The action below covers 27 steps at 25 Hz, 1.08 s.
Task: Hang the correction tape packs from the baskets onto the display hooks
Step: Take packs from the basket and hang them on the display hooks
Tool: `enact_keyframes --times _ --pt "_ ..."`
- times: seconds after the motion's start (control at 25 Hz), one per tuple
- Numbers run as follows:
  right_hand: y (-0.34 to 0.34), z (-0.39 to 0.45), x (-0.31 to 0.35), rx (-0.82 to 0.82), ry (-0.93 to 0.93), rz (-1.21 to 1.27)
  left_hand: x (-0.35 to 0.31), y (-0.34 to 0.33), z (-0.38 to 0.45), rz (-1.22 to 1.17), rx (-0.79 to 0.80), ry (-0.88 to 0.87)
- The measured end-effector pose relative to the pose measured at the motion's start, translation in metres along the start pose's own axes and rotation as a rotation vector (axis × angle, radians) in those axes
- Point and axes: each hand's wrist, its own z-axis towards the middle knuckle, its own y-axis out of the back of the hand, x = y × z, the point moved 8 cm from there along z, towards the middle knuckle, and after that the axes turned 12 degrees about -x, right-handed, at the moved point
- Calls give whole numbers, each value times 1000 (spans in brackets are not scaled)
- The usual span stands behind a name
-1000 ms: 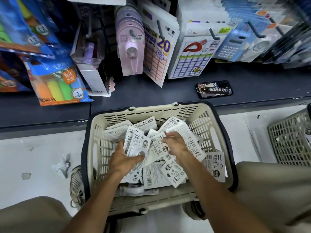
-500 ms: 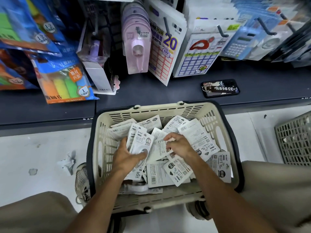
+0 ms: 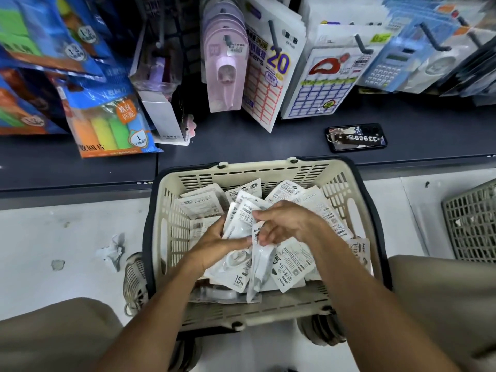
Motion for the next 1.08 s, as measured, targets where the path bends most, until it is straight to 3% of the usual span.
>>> enact_keyframes --times 0.08,0.16,0.32,0.48,0.72,0.84,1.0,1.08 --pt "-3 10 -26 -136 -125 154 8 -4 -2 -47 -3 28" --pt "-3 13 -38 -125 -179 284 18 -5 0 -63 -34 69" --pt "-3 13 -36 -98 -75 414 17 -7 2 -17 -65 103" --pt "-24 10 -61 -295 -89 156 16 -8 -1 22 -70 94" --pt "-37 7 -69 -456 -177 60 28 -3 4 185 -148 193" --pt "-38 1 -59 -529 -84 -6 30 -8 5 233 -62 225" --pt "-34 -4 -37 -259 66 -77 37 -10 2 114 -22 211" --pt "1 -5 -25 -245 202 -375 41 -9 5 73 -67 245"
